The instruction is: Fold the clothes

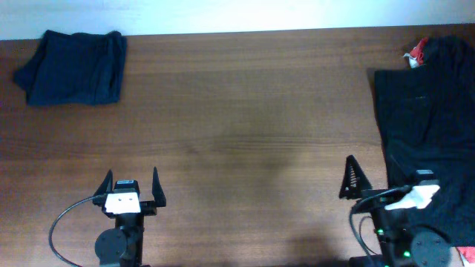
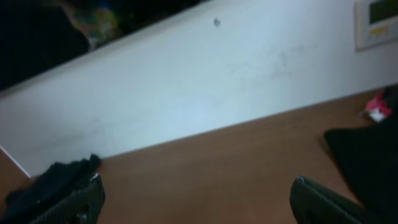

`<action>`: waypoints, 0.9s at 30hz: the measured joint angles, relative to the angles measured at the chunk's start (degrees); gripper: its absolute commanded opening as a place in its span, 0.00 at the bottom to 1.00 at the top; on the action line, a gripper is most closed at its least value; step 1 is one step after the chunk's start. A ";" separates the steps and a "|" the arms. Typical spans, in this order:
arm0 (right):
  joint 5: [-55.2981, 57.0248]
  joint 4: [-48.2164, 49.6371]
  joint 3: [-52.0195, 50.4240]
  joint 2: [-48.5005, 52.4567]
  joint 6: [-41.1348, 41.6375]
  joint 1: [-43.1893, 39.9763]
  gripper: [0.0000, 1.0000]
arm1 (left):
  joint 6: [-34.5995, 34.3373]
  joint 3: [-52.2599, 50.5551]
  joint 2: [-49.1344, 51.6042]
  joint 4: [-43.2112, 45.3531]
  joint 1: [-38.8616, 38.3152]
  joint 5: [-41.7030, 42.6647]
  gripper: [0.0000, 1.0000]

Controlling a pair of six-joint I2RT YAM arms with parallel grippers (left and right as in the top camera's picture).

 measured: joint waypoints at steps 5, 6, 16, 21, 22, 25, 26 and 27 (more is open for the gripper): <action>-0.02 12.76 -13.18 -4.74 0.00 0.02 0.99 | 0.00 0.00 -0.02 -0.02 0.00 0.02 0.99; 0.83 15.54 -14.80 -4.76 0.00 0.02 0.99 | 0.02 0.00 -0.02 -0.02 0.00 0.00 0.99; -0.79 21.86 -23.45 -4.87 -18.08 0.02 0.99 | 0.00 0.00 -0.02 -0.02 0.00 0.00 0.99; -1.81 14.95 -23.47 -4.92 -24.24 0.02 0.99 | 0.02 0.00 -0.02 -0.02 0.00 0.00 0.99; -1.81 14.95 -23.47 -4.92 -24.44 0.02 0.99 | 0.00 0.00 -0.02 -0.02 0.00 0.00 0.99; -1.81 14.95 -23.47 -4.92 -24.90 0.02 0.99 | 0.02 0.00 -0.02 -0.02 0.00 0.00 0.99; -1.81 14.95 -23.45 -4.92 -24.94 0.02 0.99 | 0.02 0.00 -0.02 -0.02 0.00 0.00 0.99; -1.81 14.95 -23.47 -4.92 -24.98 0.02 0.99 | 0.00 0.00 -0.02 -0.02 0.00 0.00 0.99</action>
